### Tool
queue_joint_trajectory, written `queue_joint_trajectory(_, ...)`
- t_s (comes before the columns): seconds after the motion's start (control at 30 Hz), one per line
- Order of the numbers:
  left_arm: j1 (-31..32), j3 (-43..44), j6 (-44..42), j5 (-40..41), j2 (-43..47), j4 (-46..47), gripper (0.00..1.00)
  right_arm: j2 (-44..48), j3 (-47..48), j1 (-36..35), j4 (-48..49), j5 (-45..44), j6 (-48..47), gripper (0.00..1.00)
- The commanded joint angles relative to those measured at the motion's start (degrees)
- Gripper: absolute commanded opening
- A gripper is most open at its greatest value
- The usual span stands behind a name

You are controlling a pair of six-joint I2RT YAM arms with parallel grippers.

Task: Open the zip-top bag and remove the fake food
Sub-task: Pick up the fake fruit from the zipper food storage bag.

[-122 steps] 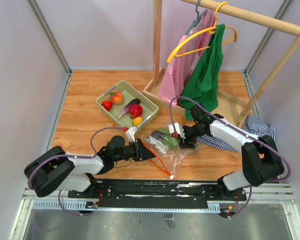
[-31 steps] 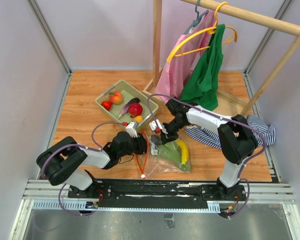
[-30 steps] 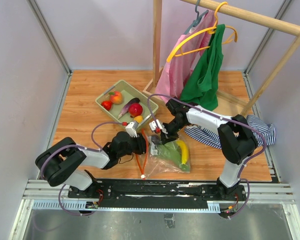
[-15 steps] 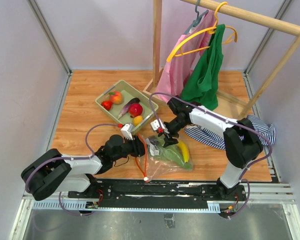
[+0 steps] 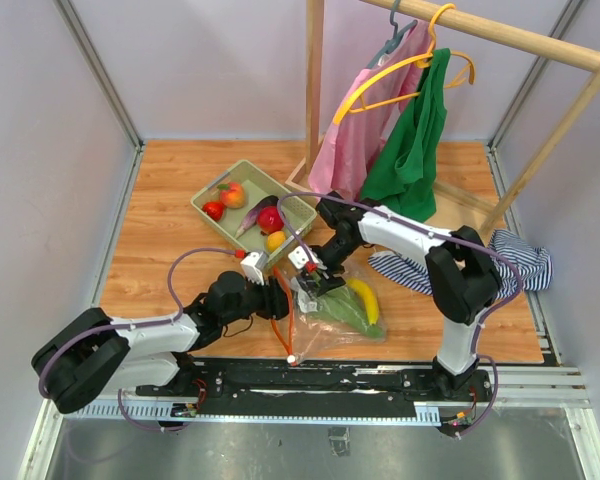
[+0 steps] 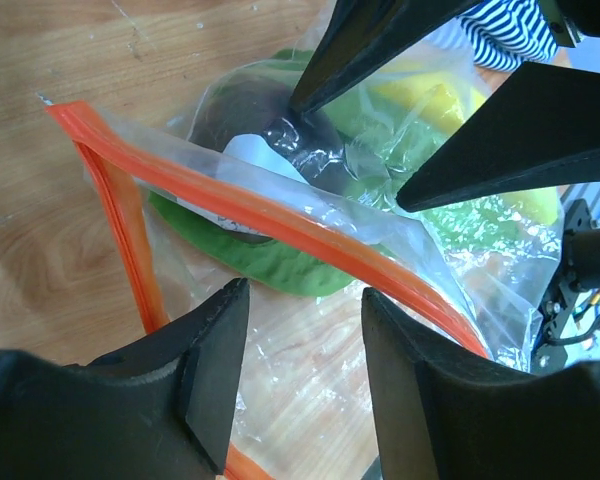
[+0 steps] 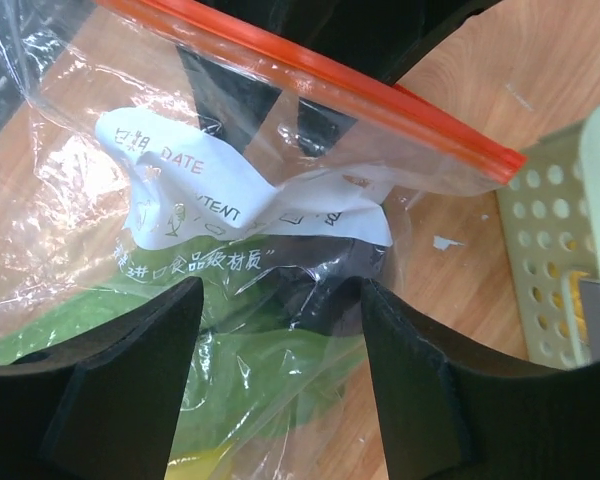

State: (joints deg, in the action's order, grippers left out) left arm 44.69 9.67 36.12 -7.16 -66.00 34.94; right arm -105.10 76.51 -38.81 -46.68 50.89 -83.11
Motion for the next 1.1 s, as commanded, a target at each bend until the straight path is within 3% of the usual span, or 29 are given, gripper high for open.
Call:
queue_joint_trajectory(0.0,-0.30,-0.55,-2.73,0.72,-0.73,-0.82,0.54,-3.39,2.20,-1.65,-2.10,-2.22,0.88,0.63)
queue_joint_trajectory(0.4,-0.30,-0.14,-5.09,-1.58,-2.20,0.86,0.84,-4.23,0.08,-2.24,-3.99,-0.97,-1.26,0.29)
queue_joint_trajectory(0.57,-0.30,0.81,-4.33,-3.54,-4.14,1.05,0.87,-4.63,0.99,-3.10,-6.40,0.67,-2.97,0.17)
queue_joint_trajectory(0.8,-0.30,1.01,-1.53,-5.89,-7.32,3.91,0.86,-4.94,1.30,-4.19,-7.85,2.97,-4.13,0.12)
queue_joint_trajectory(0.87,-0.28,1.12,-0.97,-6.33,-7.56,4.36,0.77,-4.94,1.57,-4.18,-7.90,3.66,-3.83,0.13)
queue_joint_trajectory(0.9,-0.30,1.14,-0.69,-6.39,-7.57,4.43,0.70,-4.87,1.80,-4.25,-7.84,3.35,-3.36,0.19)
queue_joint_trajectory(1.03,-0.30,0.97,0.10,-5.58,-6.00,3.08,0.27,-2.74,2.13,-3.54,-7.38,1.94,-0.99,0.38)
queue_joint_trajectory(1.07,-0.30,0.92,0.17,-5.27,-5.20,2.29,0.20,-1.62,1.74,-3.15,-7.26,1.93,-0.65,0.42)
